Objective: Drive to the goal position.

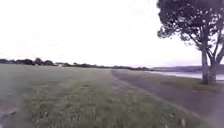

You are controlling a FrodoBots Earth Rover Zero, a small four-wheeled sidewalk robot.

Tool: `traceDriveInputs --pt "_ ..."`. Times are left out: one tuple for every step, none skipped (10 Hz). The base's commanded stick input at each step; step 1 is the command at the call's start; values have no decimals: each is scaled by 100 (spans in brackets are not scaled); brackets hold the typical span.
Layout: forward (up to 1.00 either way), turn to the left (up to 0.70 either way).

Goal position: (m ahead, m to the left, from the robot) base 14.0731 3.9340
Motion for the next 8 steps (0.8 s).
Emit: traceDriveInputs --pt "50 15" --pt "50 0" --pt "50 0" --pt "50 0" --pt "50 0" --pt "50 -9" --pt "50 -20" --pt "50 -25"
